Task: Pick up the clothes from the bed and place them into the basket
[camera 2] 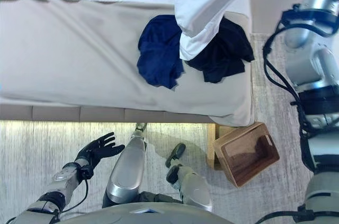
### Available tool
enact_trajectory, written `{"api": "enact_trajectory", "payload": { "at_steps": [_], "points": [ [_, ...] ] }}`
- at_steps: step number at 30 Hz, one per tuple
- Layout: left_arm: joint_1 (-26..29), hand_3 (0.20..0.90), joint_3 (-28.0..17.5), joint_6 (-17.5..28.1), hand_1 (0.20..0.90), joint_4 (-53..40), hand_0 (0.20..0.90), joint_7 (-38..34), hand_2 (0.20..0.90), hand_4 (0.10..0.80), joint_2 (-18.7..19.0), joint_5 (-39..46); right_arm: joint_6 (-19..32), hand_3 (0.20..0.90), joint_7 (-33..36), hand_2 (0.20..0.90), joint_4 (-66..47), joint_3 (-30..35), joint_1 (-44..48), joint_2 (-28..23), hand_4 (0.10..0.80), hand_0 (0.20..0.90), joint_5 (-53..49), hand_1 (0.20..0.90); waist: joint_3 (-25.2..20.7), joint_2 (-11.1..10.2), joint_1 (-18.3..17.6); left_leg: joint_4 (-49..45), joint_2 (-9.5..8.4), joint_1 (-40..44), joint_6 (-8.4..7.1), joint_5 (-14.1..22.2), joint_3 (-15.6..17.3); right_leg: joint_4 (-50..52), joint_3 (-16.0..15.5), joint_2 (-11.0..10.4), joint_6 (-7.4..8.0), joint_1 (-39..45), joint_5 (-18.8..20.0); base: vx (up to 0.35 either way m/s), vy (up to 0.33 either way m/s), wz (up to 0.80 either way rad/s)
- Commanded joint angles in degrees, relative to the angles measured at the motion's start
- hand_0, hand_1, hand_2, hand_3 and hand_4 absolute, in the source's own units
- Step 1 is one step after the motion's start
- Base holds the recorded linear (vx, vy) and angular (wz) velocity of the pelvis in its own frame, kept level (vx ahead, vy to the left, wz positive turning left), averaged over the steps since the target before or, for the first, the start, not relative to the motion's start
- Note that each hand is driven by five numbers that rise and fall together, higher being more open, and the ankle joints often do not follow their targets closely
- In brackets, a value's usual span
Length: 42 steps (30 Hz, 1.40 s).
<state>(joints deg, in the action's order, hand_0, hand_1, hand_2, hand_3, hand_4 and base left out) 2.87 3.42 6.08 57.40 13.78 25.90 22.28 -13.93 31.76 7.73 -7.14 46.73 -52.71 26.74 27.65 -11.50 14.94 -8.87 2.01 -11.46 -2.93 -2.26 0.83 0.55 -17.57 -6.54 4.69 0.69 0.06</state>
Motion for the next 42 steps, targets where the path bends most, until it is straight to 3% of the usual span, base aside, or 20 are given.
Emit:
{"api": "enact_trajectory", "payload": {
  "at_steps": [1, 6, 14, 19, 25, 34, 38, 42],
  "points": [
    [-5.5, 0.900, 3.4, -0.9, 0.900, 4.1, 0.900, 0.3, 0.900, 0.800, -3.4, -2.9, 1.1, 0.200, 3.3, 0.300, -2.2, 3.0, -2.9, -7.3, 0.100, 0.300, -0.9, 0.300, -18.3, 4.3, -4.3, 10.2, -2.19, 10.6, 4.16, 5.9, 0.9, 1.3, 0.8, 2.7, 0.61, 1.5, -3.0, 0.098, -0.050, -0.35],
    [-5.3, 0.900, 4.1, -1.6, 0.900, 4.8, 0.900, 0.8, 0.900, 0.800, -5.9, -4.9, 0.9, 0.200, 4.8, 0.300, -3.9, 8.7, -8.0, -9.9, 0.100, 0.300, -2.7, 0.300, -21.3, 5.6, -7.4, 11.7, -2.35, 13.3, 4.02, 5.6, 2.3, 0.6, 2.7, 3.2, -0.05, 2.9, -3.2, 0.052, -0.085, -0.18],
    [-4.7, 0.900, 7.0, -4.0, 0.900, 6.6, 0.900, -0.1, 0.900, 0.800, -7.8, -8.6, 3.1, 0.200, 17.1, 0.300, -4.8, 14.1, -8.6, -13.4, 0.100, 0.300, -9.4, 0.300, -23.4, 7.2, -11.7, 12.3, -2.24, 17.1, 4.07, 6.7, 4.6, 0.9, 6.0, 4.1, -0.98, 4.3, -4.3, -0.008, -0.063, -0.29],
    [-4.1, 0.900, 8.0, -6.3, 0.900, 6.2, 0.900, 0.6, 0.900, 0.800, -7.0, -10.0, 1.8, 0.200, 13.8, 0.300, -0.8, 17.4, -11.8, -16.8, 0.100, 0.300, -14.3, 0.300, -24.9, 7.7, -14.2, 13.0, -1.84, 18.6, 3.49, 6.8, 6.4, -0.1, 7.7, 4.6, -0.90, 4.8, -3.9, 0.016, -0.092, -0.28],
    [-3.8, 0.900, 8.9, -6.5, 0.900, 6.0, 0.900, 1.2, 0.900, 0.800, -6.7, -11.3, 0.3, 0.200, 7.2, 0.300, 1.5, 21.3, -19.7, -15.3, 0.100, 0.300, -15.7, 0.300, -25.1, 8.3, -16.7, 12.4, -1.39, 19.8, 3.28, 7.6, 8.5, -1.1, 9.7, 4.8, -0.91, 5.0, -3.2, 0.002, -0.111, -0.20],
    [-3.5, 0.900, 11.0, -5.1, 0.900, 4.9, 0.900, 3.0, 0.900, 0.800, -5.8, -11.7, -3.0, 0.200, 0.0, 0.300, 8.8, 19.4, -22.8, -11.9, 0.100, 0.300, -14.9, 0.300, -23.1, 10.7, -18.7, 12.5, -0.54, 20.0, 2.27, 7.1, 10.5, -2.2, 10.1, 4.7, -0.97, 4.2, -2.1, -0.023, -0.163, -0.23],
    [-1.2, 0.900, 13.5, -4.3, 0.900, 3.4, 0.900, 2.9, 0.900, 0.800, -6.1, -9.2, -4.8, 0.200, 0.4, 0.300, 14.8, 15.1, -17.8, -12.5, 0.100, 0.300, -15.9, 0.300, -20.9, 12.3, -19.1, 11.5, -0.21, 16.8, 1.65, 6.4, 10.7, -1.6, 10.1, 4.2, -1.21, 0.7, -1.6, -0.198, -0.121, -0.14],
    [4.1, 0.900, 16.6, -2.7, 0.900, 0.9, 0.900, 1.4, 0.900, 0.800, -7.5, -3.9, -6.1, 0.200, 2.7, 0.300, 20.4, 9.0, -8.7, -13.3, 0.100, 0.300, -18.9, 0.300, -14.7, 15.7, -20.3, 10.2, -0.24, 10.7, 1.03, 4.8, 10.2, 0.9, 10.7, 3.6, -1.86, -6.3, -1.5, -0.331, -0.048, -0.17]
  ]
}}
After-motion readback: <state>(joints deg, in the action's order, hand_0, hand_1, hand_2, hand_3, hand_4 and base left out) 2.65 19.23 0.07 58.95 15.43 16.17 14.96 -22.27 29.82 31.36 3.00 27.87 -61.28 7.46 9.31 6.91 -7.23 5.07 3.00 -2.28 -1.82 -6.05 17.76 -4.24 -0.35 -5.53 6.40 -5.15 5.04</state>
